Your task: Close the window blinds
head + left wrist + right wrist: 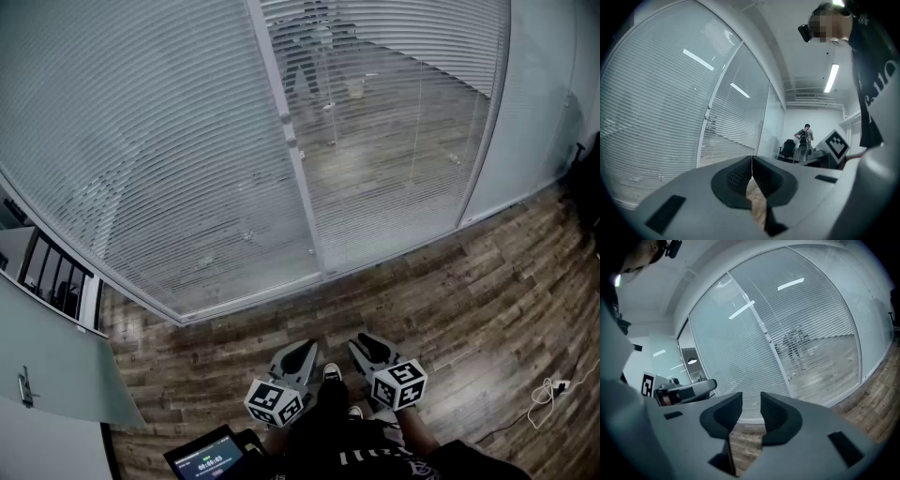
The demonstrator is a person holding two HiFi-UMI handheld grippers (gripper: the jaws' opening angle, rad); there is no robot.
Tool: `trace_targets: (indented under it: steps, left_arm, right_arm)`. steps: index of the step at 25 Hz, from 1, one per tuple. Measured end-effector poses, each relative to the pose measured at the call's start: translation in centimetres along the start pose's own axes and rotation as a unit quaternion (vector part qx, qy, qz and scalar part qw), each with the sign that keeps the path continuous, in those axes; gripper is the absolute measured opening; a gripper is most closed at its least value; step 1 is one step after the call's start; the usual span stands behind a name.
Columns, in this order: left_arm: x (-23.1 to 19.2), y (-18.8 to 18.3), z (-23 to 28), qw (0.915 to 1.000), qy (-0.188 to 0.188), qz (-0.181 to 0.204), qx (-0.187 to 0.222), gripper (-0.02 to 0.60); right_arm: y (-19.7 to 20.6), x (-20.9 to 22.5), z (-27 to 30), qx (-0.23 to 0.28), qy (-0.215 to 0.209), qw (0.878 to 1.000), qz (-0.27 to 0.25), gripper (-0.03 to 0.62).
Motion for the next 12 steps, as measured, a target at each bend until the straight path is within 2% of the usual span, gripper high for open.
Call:
trace_targets:
  steps: [7,12]
  left_arm:
    - [-5.2,-0.1,8.0,0.9999,-0.016,0.0,0.002,0.006]
    - [-10.9,-2.6,15.9,0.9994,-0.029,0.002,0.021,0.006]
  right_arm:
    - [-3.0,6.5,4.5,0.001,0.011,1.0,-0.007,0.132]
    - [-7.4,11.7,9.7,-0.001,0.012,1.0,-0.028,0.118]
Point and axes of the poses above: the fingertips, and each gripper's own axes: z forward along the fingers, x to its right, y out of its underside, the point moved 4 cm from there along -z, backward along the fingers, and after that the axes turned 3 degrees about x, right-handed, at the moved point
